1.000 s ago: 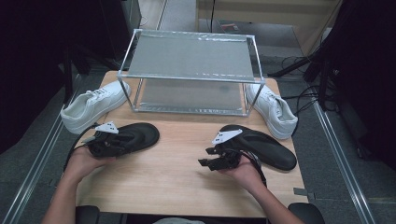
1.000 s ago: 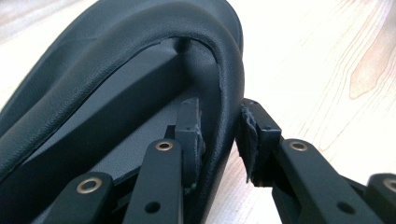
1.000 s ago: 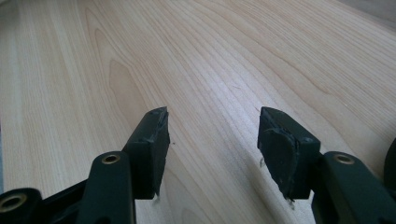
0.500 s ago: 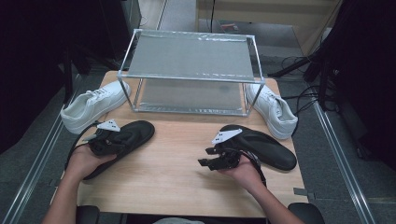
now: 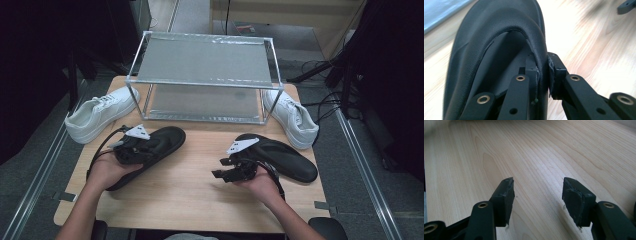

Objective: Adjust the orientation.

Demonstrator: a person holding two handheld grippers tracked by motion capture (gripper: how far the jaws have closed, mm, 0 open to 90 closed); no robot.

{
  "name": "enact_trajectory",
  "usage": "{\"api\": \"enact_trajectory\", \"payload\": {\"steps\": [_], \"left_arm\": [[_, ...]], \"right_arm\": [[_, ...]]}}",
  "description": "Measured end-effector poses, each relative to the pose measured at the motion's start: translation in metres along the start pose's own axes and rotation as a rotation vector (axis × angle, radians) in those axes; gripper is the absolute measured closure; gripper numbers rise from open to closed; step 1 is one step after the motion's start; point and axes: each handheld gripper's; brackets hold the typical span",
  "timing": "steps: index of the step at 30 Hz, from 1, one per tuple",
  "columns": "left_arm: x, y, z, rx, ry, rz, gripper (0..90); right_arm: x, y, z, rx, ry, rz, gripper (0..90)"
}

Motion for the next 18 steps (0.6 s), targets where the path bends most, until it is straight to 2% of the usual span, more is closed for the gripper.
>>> {"api": "enact_trajectory", "payload": {"steps": [1, 2, 4, 5, 9, 12, 14, 15, 18], "left_arm": [[0.008, -0.006, 0.01, 0.009, 0.018, -0.008, 80.7], [0.008, -0.006, 0.01, 0.009, 0.018, -0.008, 80.8], [0.018, -0.015, 0.025, 0.031, 0.039, -0.021, 81.0], [0.018, -0.015, 0.025, 0.031, 0.039, -0.021, 81.0], [0.033, -0.028, 0.044, 0.019, 0.047, -0.033, 81.0], [0.04, -0.035, 0.049, 0.027, 0.054, -0.041, 81.0], [0.051, -0.046, 0.055, 0.03, 0.06, -0.067, 81.0], [0.051, -0.046, 0.055, 0.03, 0.06, -0.067, 81.0], [0.067, -0.053, 0.058, 0.021, 0.063, -0.096, 81.0]], "right_arm": [[0.001, 0.0, 0.0, 0.001, 0.002, -0.002, 44.3], [0.001, 0.0, 0.0, 0.001, 0.002, -0.002, 44.3], [0.002, -0.001, 0.0, 0.009, 0.001, -0.003, 44.3], [0.002, -0.001, 0.0, 0.009, 0.001, -0.003, 44.3], [-0.001, -0.004, 0.0, 0.022, -0.015, -0.007, 44.3], [-0.004, -0.006, 0.0, 0.028, -0.024, -0.013, 44.3], [-0.005, -0.006, 0.0, 0.03, -0.029, -0.013, 44.3], [-0.005, -0.006, 0.0, 0.03, -0.029, -0.013, 44.3], [-0.006, -0.007, 0.0, 0.027, -0.033, -0.016, 44.3]]}}
Point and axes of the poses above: each handheld gripper's, and its own axes: x roughly forward along the jaws, z roughly out of its top, y roughly to its left, and after that the axes turned 1 degree about -y, right-handed
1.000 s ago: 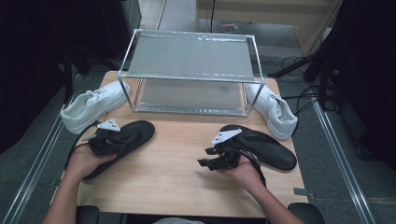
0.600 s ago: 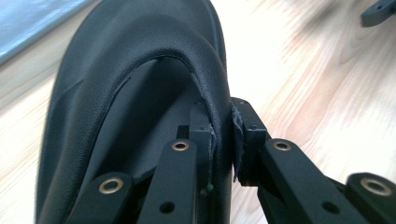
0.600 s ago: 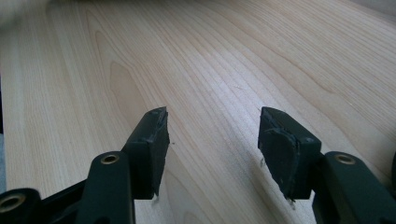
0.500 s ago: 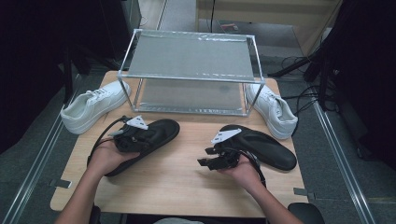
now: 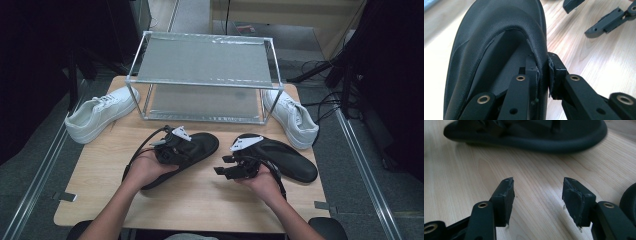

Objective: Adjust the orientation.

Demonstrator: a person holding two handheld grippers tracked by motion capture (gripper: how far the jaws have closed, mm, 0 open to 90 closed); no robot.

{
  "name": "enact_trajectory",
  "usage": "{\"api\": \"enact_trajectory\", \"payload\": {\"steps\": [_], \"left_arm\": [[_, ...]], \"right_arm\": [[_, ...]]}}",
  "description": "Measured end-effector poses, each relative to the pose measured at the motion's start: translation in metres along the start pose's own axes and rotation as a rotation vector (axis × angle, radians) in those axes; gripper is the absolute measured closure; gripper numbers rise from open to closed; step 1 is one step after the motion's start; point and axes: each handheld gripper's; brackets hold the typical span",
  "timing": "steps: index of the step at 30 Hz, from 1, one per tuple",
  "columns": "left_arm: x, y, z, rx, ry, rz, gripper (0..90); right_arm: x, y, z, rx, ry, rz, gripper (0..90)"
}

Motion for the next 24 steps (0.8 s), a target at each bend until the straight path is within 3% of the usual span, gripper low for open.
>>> {"api": "enact_trajectory", "payload": {"steps": [8, 12, 17, 21, 24], "left_arm": [[0.022, -0.003, -0.002, -0.006, -0.004, -0.023, 81.6], [0.03, 0.002, -0.006, -0.038, -0.026, -0.061, 81.8], [0.032, 0.001, -0.007, -0.022, -0.032, -0.063, 81.0], [0.027, 0.004, -0.01, -0.033, -0.014, -0.052, 65.1], [0.015, 0.006, -0.013, -0.034, -0.027, -0.055, 59.0]], "right_arm": [[0.001, 0.0, 0.0, 0.0, 0.003, -0.003, 44.3], [0.002, 0.0, 0.0, 0.005, 0.006, -0.001, 44.3], [0.003, 0.0, 0.0, 0.0, 0.004, 0.0, 44.3], [0.001, 0.001, 0.0, 0.0, -0.001, 0.001, 44.3], [0.001, 0.0, 0.0, 0.002, -0.005, -0.003, 44.3]]}}
Point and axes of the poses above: each handheld gripper's, and its own axes: x roughly forward along the jaws, z roughly out of its top, y roughly to its left, and after that the axes turned 1 degree about -y, right-handed
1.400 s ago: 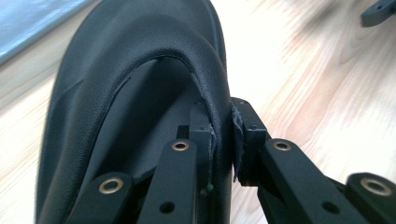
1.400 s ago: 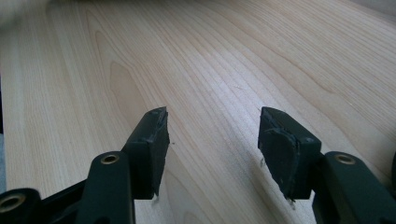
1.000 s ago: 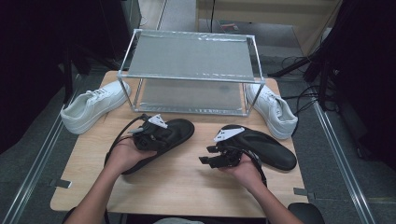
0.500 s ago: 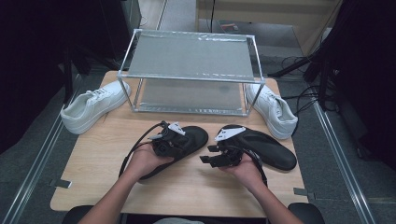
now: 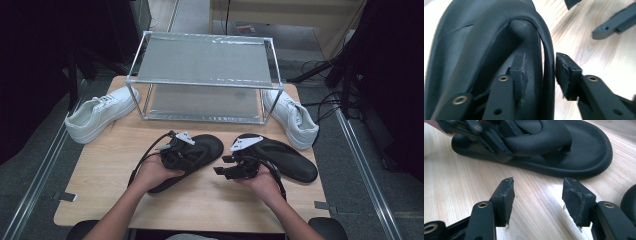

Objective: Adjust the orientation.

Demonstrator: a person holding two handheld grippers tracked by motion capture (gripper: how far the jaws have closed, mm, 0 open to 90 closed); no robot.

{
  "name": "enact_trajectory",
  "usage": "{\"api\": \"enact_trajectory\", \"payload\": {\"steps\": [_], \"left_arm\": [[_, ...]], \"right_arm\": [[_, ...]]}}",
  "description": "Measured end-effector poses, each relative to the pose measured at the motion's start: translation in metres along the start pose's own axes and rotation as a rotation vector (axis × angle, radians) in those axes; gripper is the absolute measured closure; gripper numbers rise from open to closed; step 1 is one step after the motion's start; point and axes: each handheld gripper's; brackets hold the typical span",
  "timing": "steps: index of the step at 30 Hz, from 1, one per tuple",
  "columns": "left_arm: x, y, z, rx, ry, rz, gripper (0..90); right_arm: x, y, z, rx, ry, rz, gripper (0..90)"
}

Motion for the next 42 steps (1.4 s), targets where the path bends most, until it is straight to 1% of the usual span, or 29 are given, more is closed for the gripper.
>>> {"api": "enact_trajectory", "payload": {"steps": [2, 3, 5, 6, 8, 9, 11, 14, 15, 16, 17, 19, 20, 21, 22, 24, 25, 27, 29, 30, 31, 33, 34, 35, 36, 38, 39, 41, 42], "left_arm": [[-0.004, 0.0, -0.001, 0.001, -0.01, 0.0, 56.5], [-0.012, 0.001, -0.005, 0.002, -0.024, -0.018, 54.7], [-0.021, 0.002, -0.008, 0.004, -0.029, -0.005, 53.3], [-0.021, 0.002, -0.008, 0.004, -0.029, -0.005, 52.7], [-0.029, 0.005, -0.012, 0.001, -0.042, 0.0, 51.6], [-0.037, 0.01, -0.016, -0.005, -0.055, 0.009, 51.0], [-0.04, 0.012, -0.018, -0.013, -0.057, 0.008, 50.5], [-0.047, 0.02, -0.024, -0.026, -0.052, 0.028, 49.8], [-0.051, 0.024, -0.029, -0.025, -0.054, 0.042, 50.8], [-0.051, 0.024, -0.029, -0.025, -0.054, 0.042, 52.7], [-0.054, 0.028, -0.032, -0.034, -0.048, 0.052, 55.1], [-0.056, 0.031, -0.034, -0.039, -0.053, 0.051, 61.2], [-0.058, 0.034, -0.035, -0.051, -0.056, 0.049, 61.2], [-0.061, 0.039, -0.037, -0.072, -0.064, 0.049, 69.5], [-0.063, 0.041, -0.039, -0.077, -0.077, 0.046, 73.3], [-0.065, 0.042, -0.04, -0.067, -0.084, 0.051, 82.0], [-0.068, 0.044, -0.042, -0.045, -0.093, 0.067, 85.1], [-0.07, 0.049, -0.046, -0.058, -0.104, 0.082, 87.2], [-0.071, 0.051, -0.047, -0.062, -0.109, 0.084, 88.3], [-0.072, 0.054, -0.049, -0.076, -0.114, 0.088, 88.3], [-0.074, 0.059, -0.053, -0.088, -0.122, 0.098, 88.4], [-0.075, 0.061, -0.054, -0.094, -0.127, 0.099, 88.3], [-0.076, 0.065, -0.058, -0.105, -0.135, 0.1, 88.3], [-0.076, 0.065, -0.058, -0.105, -0.135, 0.1, 88.3], [-0.074, 0.069, -0.061, -0.115, -0.131, 0.109, 88.3], [-0.074, 0.071, -0.062, -0.116, -0.127, 0.109, 87.6], [-0.073, 0.072, -0.064, -0.124, -0.125, 0.116, 86.7], [-0.073, 0.074, -0.068, -0.128, -0.116, 0.127, 87.1], [-0.072, 0.074, -0.069, -0.13, -0.118, 0.13, 87.8]], "right_arm": [[0.0, 0.0, 0.0, -0.001, -0.003, -0.002, 44.3], [0.0, 0.0, 0.0, 0.0, -0.005, -0.004, 44.3], [0.0, 0.0, 0.0, 0.003, -0.004, -0.005, 44.3], [0.0, 0.0, 0.0, 0.003, -0.004, -0.005, 44.3], [0.0, 0.002, 0.0, -0.007, -0.006, -0.004, 44.5], [0.0, 0.005, 0.001, -0.02, -0.01, -0.006, 44.5], [0.0, 0.006, 0.001, -0.023, -0.015, -0.003, 44.6], [0.0, 0.009, 0.002, -0.027, -0.02, -0.005, 44.7], [0.001, 0.011, 0.003, -0.033, -0.023, -0.006, 44.8], [0.001, 0.011, 0.003, -0.033, -0.023, -0.006, 44.8], [0.0, 0.012, 0.004, -0.033, -0.028, -0.006, 45.0], [0.001, 0.012, 0.004, -0.033, -0.034, -0.004, 45.3], [0.001, 0.012, 0.004, -0.029, -0.04, -0.002, 45.4], [0.002, 0.012, 0.005, -0.029, -0.042, -0.001, 45.6], [0.003, 0.013, 0.005, -0.027, -0.042, -0.001, 46.1], [0.005, 0.014, 0.006, -0.027, -0.048, 0.005, 47.4], [0.006, 0.015, 0.006, -0.025, -0.048, 0.008, 48.0], [0.008, 0.017, 0.007, -0.031, -0.05, 0.016, 49.1], [0.008, 0.019, 0.008, -0.032, -0.057, 0.014, 51.3], [0.008, 0.019, 0.008, -0.032, -0.057, 0.014, 51.3], [0.009, 0.022, 0.009, -0.036, -0.066, 0.02, 55.9], [0.01, 0.023, 0.011, -0.035, -0.075, 0.036, 59.9], [0.011, 0.024, 0.012, -0.032, -0.075, 0.045, 62.3], [0.011, 0.024, 0.012, -0.032, -0.075, 0.045, 62.3], [0.013, 0.026, 0.014, -0.036, -0.072, 0.054, 67.3], [0.014, 0.027, 0.015, -0.044, -0.072, 0.057, 69.5], [0.017, 0.029, 0.017, -0.055, -0.078, 0.056, 77.7], [0.019, 0.029, 0.019, -0.054, -0.076, 0.068, 85.0], [0.021, 0.03, 0.02, -0.038, -0.063, 0.074, 88.1]]}}
Point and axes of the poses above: each handheld gripper's, and its own axes: x roughly forward along the jaws, z roughly out of its top, y roughly to its left, and after that the axes turned 1 degree about -y, right-handed
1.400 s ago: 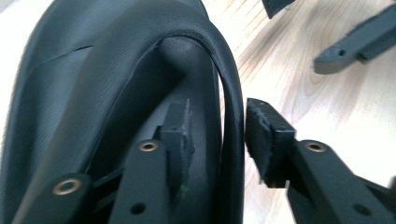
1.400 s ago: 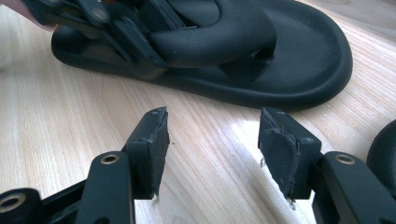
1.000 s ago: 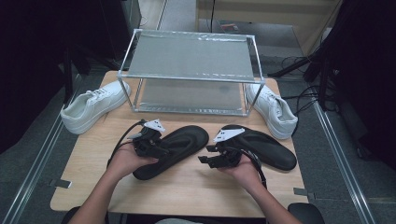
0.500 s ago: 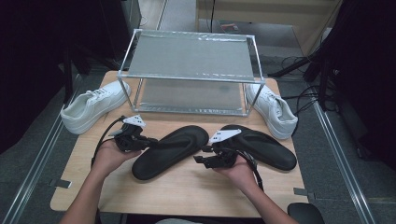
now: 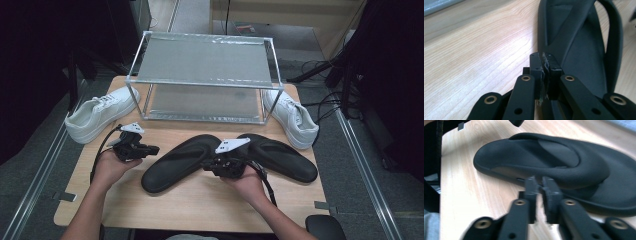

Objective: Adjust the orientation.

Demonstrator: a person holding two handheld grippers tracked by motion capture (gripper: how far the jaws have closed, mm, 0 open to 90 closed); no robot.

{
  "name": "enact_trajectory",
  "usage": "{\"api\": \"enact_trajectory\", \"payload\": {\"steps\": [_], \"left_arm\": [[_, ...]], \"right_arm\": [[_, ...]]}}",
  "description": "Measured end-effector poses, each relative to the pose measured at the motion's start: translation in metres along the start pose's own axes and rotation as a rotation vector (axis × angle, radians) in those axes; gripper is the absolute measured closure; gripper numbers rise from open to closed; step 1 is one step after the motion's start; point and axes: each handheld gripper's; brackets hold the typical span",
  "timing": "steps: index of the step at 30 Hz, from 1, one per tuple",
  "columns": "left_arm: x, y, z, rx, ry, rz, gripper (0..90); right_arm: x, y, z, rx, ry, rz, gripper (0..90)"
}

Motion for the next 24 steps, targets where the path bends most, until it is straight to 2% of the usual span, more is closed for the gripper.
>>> {"api": "enact_trajectory", "payload": {"steps": [4, 7, 11, 19, 21, 24], "left_arm": [[0.003, 0.0, -0.002, -0.003, 0.008, 0.0, 89.6], [0.007, -0.002, -0.004, 0.002, 0.023, 0.006, 89.6], [0.013, -0.004, -0.007, 0.012, 0.055, -0.003, 89.5], [0.014, -0.01, -0.011, 0.009, 0.053, -0.009, 90.0], [0.014, -0.011, -0.012, -0.005, 0.047, -0.012, 90.0], [0.014, -0.012, -0.014, -0.011, 0.042, -0.019, 90.0]], "right_arm": [[0.005, 0.003, 0.004, -0.007, 0.0, 0.013, 90.0], [0.008, 0.006, 0.008, -0.021, -0.012, 0.012, 90.0], [0.013, 0.005, 0.01, -0.022, -0.002, 0.011, 89.7], [0.019, 0.002, 0.011, -0.021, 0.013, 0.015, 88.7], [0.02, 0.001, 0.011, -0.025, 0.016, 0.02, 89.5], [0.02, -0.002, 0.012, -0.004, 0.022, 0.034, 90.0]]}}
Point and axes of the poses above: each handheld gripper's, and its own axes: x roughly forward along the jaws, z roughly out of its top, y roughly to its left, and after that the axes turned 1 degree about -y, right-handed
